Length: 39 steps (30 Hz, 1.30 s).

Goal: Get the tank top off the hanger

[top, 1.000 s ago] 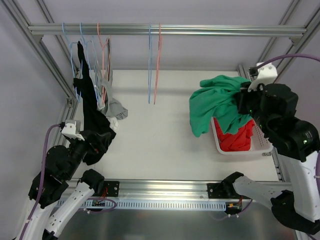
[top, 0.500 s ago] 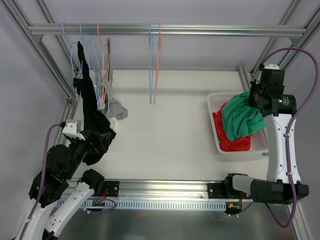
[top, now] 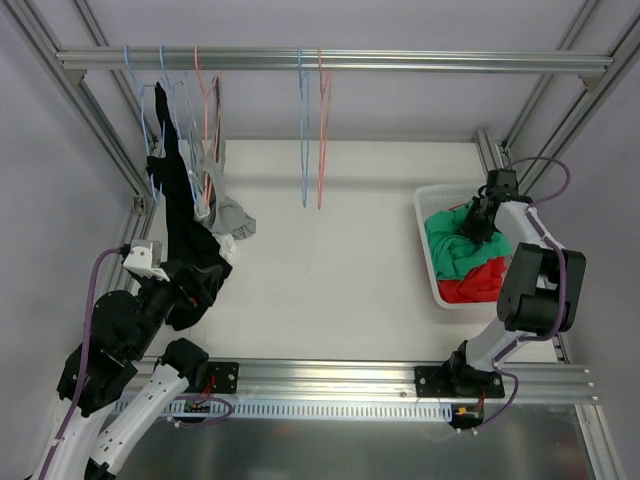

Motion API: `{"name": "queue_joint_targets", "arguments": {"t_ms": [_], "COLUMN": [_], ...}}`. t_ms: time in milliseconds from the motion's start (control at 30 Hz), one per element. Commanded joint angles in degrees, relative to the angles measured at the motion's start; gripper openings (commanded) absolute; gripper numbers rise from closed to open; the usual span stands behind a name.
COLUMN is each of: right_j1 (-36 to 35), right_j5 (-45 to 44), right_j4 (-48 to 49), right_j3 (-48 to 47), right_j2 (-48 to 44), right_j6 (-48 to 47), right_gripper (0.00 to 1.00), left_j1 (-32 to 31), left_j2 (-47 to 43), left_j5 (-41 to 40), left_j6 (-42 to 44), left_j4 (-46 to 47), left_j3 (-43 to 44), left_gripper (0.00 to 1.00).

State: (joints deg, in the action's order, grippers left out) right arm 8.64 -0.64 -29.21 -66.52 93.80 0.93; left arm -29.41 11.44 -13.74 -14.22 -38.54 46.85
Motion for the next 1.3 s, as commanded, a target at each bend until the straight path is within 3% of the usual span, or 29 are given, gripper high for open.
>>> {"name": "queue_joint_targets", "arguments": {"t_ms": [0, 233, 367, 600, 667, 700, 867, 933, 1067, 1100, 1267], "right_j1": [2.51, 3.66, 3.31, 2.69, 2.61, 2.61, 2.78, 3.22, 4.1, 4.27, 4.63], "right_j5": [3.28, -1.18, -4.88, -10.87, -9.12, -8.76, -8.32, -8.49, -9.46, -9.38, -9.2], "right_j4": [5.21, 11.17, 15.94, 18.31, 18.58, 18.05, 14.01, 11.64, 8.21, 7.51, 1.97], "right_j3": [2.45, 7.27, 12.38, 19.67, 20.03, 19.68, 15.65, 14.32, 10.9, 10.36, 4.66], "right_j2": [2.34, 5.08, 2.44, -5.55, -6.87, -7.22, -11.96, -14.07, -19.78, -21.97, -26.29], "right_j6": [8.81, 21.11, 30.86, 38.0, 37.92, 37.22, 34.41, 32.74, 30.11, 29.49, 23.26], "right_gripper": [0.0, 0.0, 0.0, 0.02, 0.24, 0.44, 0.62, 0.81, 0.88, 0.98, 0.99], "left_j1": [0.14, 0.14, 0.23, 0.23, 0.14, 0.14, 0.14, 0.14, 0.14, 0.23, 1.54], "left_j2": [-1.68, -1.34, -0.9, -0.37, -0.28, -0.11, -0.28, -0.28, 1.12, 2.34, 6.22], "left_j5": [-0.32, -0.76, -1.12, -1.2, -1.12, -1.03, -0.68, -0.76, -2.25, -2.78, -3.31], "left_j6": [-0.81, -0.81, -0.64, -0.64, -0.64, -0.64, -0.64, -0.99, -1.95, -2.48, -3.62], "left_j4": [1.72, 1.81, 1.89, 1.98, 1.98, 1.98, 1.98, 1.98, 1.98, 1.98, 1.81], "left_j3": [-0.36, -0.36, -0.36, -0.44, -0.36, -0.36, -0.44, -0.44, 0.17, 0.43, 1.75], "left_gripper": [0.99, 0.99, 0.99, 0.99, 0.99, 0.99, 0.99, 0.99, 0.99, 0.99, 0.99]}}
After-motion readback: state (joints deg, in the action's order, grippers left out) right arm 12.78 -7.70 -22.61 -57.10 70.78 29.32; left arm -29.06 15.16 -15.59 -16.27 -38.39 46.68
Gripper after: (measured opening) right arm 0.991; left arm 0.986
